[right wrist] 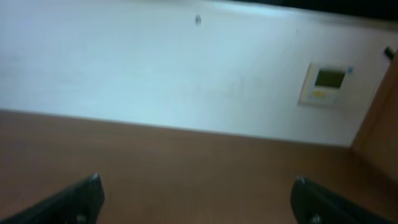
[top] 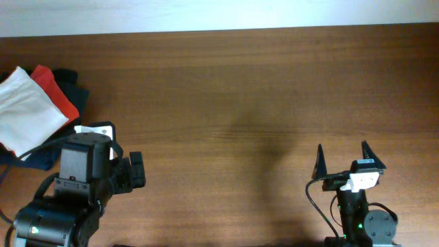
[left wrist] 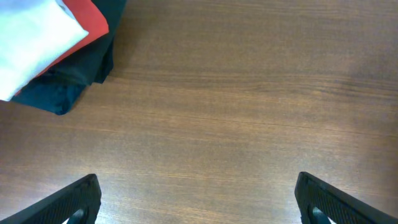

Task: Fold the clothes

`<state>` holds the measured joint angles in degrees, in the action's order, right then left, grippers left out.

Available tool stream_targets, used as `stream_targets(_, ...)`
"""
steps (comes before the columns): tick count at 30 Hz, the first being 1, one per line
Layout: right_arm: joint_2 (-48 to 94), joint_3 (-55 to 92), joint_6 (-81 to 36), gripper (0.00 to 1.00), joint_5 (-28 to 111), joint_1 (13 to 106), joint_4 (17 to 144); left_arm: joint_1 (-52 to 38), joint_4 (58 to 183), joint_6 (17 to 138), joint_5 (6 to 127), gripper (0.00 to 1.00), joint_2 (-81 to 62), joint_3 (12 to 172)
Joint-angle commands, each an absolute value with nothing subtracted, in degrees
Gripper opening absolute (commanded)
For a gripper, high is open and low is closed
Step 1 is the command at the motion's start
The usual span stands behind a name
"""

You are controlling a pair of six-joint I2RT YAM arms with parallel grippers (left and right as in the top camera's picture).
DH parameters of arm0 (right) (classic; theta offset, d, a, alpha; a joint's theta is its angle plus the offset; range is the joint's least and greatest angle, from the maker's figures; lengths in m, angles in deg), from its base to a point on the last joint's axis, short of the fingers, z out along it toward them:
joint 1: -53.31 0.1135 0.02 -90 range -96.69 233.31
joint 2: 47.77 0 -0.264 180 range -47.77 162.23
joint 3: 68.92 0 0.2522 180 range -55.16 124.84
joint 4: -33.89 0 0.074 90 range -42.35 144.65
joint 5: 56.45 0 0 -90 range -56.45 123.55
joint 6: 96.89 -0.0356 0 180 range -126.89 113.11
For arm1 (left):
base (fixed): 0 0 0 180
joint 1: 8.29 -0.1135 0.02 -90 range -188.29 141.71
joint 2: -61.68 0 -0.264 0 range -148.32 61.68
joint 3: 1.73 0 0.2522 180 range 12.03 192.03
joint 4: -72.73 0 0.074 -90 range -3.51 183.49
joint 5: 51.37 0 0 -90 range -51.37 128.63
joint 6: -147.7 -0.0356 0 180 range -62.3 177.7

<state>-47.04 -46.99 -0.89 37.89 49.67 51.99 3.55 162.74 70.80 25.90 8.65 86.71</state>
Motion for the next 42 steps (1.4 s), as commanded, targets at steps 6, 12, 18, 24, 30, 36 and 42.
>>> stream_targets(6,-47.6,-54.8,-0.2,0.99,35.2,50.0,52.2,3.4,162.6,71.2,25.3,0.99,9.0,86.9)
stream_targets(12,-47.5,-54.8,-0.2,0.99,35.4,50.0,52.1,3.4,162.6,71.2,25.3,0.99,9.0,86.9)
stream_targets(18,-47.5,-54.8,-0.2,0.99,35.4,50.0,52.1,3.4,162.6,71.2,25.3,0.99,9.0,86.9)
stream_targets(24,-47.5,-54.8,-0.2,0.99,35.4,50.0,52.1,2.8,163.4,70.7,22.2,0.99,11.4,85.8)
stream_targets(30,-47.5,-54.8,-0.2,0.99,35.4,50.0,52.1,1.3,130.1,71.0,24.9,0.99,46.1,38.6)
stream_targets(36,-47.5,-54.8,-0.2,0.99,35.4,50.0,52.1,-0.1,105.2,62.3,32.8,0.99,61.4,18.0)
stream_targets(42,-47.5,-54.8,-0.2,0.99,35.4,50.0,52.1,-2.6,92.5,56.8,38.8,0.99,61.4,13.3)
